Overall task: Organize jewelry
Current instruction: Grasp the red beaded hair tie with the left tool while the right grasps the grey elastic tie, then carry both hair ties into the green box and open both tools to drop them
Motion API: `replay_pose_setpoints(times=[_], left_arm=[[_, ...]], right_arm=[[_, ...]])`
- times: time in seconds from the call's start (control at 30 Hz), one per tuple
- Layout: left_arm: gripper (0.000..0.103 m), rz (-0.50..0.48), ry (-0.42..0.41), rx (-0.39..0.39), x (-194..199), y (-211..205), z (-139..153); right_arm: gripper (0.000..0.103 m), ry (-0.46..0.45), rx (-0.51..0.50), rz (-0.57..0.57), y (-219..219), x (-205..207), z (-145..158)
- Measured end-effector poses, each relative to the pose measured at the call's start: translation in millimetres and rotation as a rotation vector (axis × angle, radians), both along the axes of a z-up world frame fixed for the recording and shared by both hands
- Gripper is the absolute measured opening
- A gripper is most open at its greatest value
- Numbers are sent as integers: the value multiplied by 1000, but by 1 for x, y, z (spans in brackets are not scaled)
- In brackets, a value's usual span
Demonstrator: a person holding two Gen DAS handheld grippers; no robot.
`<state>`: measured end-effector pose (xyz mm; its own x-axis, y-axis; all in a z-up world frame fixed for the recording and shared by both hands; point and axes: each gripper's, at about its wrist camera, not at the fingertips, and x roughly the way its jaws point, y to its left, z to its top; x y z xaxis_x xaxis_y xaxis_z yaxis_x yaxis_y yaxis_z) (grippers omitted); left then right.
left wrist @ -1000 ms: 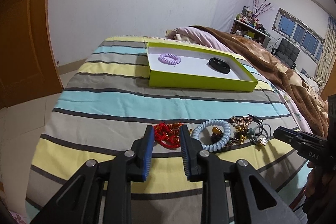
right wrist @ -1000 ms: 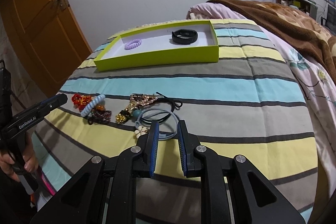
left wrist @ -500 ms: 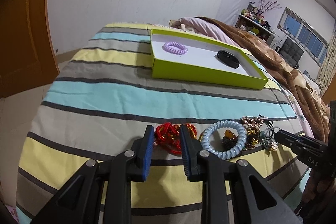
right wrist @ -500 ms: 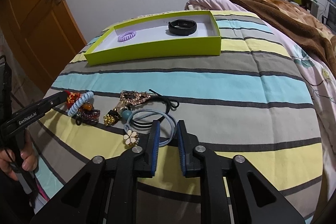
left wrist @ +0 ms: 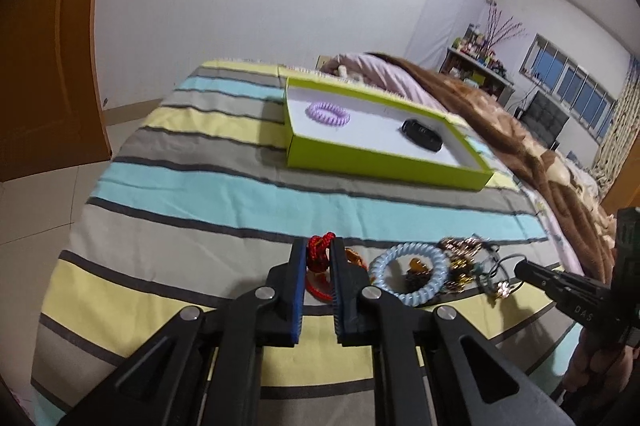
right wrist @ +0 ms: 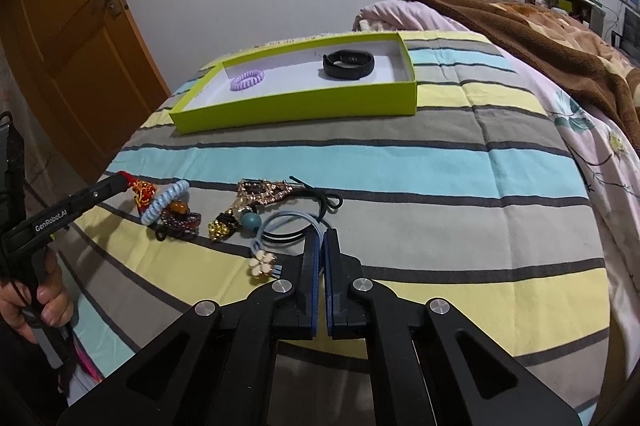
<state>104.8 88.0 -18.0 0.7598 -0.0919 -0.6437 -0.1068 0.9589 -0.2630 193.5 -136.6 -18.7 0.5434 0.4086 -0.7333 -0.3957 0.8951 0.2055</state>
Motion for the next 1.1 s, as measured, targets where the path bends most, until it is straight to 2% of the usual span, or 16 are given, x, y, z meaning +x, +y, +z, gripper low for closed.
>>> replay_pose_setpoints(times=[0.33, 0.77, 1.1], left_arm=[[12, 6, -75, 12, -21, 0, 32], [12, -43, -149, 29, -46, -24, 64], [12, -48, -176, 41, -50, -32, 78]], right_arm=[[2, -61, 29, -5, -6, -16, 25], [2, -169, 60, 26, -3, -45, 70], [2, -209, 74, 39, 1, -53, 87]])
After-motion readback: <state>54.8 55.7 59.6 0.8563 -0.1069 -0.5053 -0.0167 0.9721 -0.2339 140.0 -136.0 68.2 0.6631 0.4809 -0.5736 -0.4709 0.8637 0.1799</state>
